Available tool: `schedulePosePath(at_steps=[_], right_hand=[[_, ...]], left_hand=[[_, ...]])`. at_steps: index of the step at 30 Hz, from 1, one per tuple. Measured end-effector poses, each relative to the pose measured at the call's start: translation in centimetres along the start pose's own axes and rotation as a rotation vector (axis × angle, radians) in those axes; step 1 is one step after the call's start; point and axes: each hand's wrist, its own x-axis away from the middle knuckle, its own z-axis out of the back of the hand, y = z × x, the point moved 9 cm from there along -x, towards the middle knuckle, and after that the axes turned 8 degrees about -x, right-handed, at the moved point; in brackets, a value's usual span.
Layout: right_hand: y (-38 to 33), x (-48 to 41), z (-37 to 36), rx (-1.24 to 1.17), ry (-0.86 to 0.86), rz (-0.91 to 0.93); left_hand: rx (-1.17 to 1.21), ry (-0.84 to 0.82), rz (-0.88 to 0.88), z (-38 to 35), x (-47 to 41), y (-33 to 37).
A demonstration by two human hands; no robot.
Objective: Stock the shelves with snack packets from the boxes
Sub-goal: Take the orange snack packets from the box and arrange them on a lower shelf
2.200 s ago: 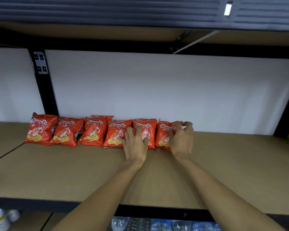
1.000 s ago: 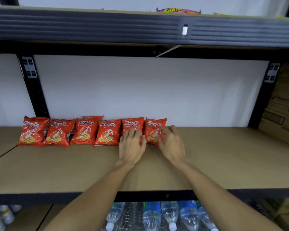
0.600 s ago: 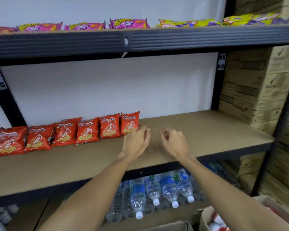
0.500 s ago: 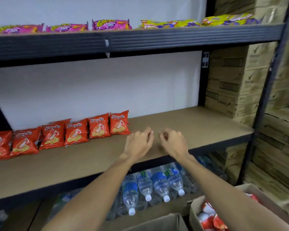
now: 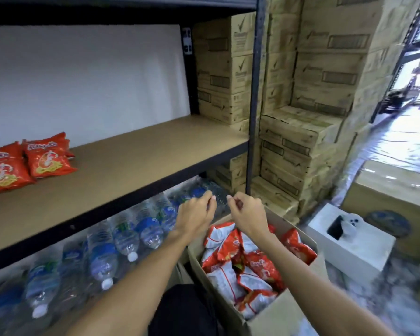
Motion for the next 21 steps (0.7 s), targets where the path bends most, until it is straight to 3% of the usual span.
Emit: schedulePosePath(at_steps=[8, 13, 21], right_hand=[[10.1, 5.4, 2.9, 0.108, -0.042, -0.213], [16.1, 8.0, 1.9, 0.144, -0.207, -0.375], [22.8, 10.5, 0.0, 0.115, -0.310, -0.523]], left_hand=[[0.161, -0.342, 0.056, -10.9, 3.9, 5.2], [0.137, -0.696, 0.164, -17.5, 7.1, 5.3], [0.109, -0.778, 0.201, -21.9, 10.3, 4.0]])
